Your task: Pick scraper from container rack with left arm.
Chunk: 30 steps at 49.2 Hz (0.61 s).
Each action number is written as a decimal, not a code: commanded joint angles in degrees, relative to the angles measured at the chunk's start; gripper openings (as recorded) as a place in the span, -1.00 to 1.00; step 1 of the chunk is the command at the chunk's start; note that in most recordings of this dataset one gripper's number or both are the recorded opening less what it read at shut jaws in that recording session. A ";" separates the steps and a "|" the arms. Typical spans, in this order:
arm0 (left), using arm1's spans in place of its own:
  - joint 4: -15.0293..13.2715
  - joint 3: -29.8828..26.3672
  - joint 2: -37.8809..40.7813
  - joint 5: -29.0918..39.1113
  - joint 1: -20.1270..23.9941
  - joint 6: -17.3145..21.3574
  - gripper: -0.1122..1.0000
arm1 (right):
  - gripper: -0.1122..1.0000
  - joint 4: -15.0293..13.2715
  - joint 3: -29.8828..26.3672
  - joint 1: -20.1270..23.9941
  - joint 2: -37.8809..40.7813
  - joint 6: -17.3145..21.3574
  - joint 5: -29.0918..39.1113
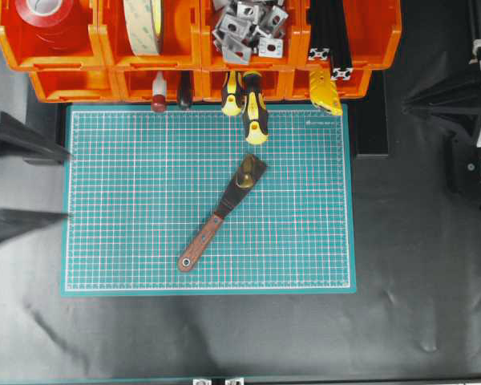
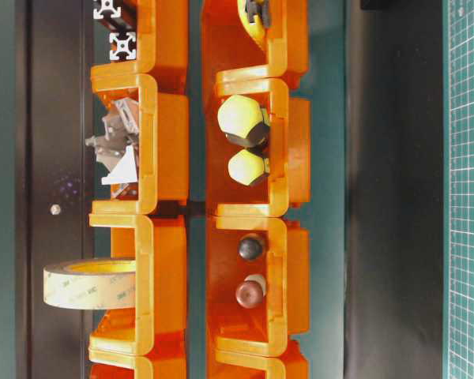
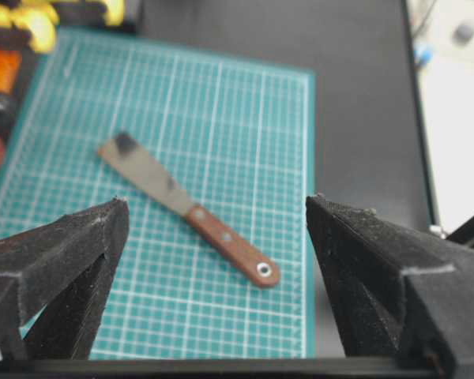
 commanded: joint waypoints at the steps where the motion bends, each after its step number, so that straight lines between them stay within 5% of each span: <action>1: 0.26 0.53 -5.89 -0.35 -0.18 3.69 0.77 | -0.79 -0.18 -1.85 0.00 0.26 -0.09 -0.18; 11: 0.26 2.37 -14.85 -0.44 0.70 10.11 0.71 | -0.79 -0.70 -2.46 0.00 -0.70 -0.88 -0.44; 30: 0.26 5.36 -24.96 -1.23 0.97 10.11 0.70 | -0.79 -1.14 -3.96 0.00 -3.08 -1.85 -0.79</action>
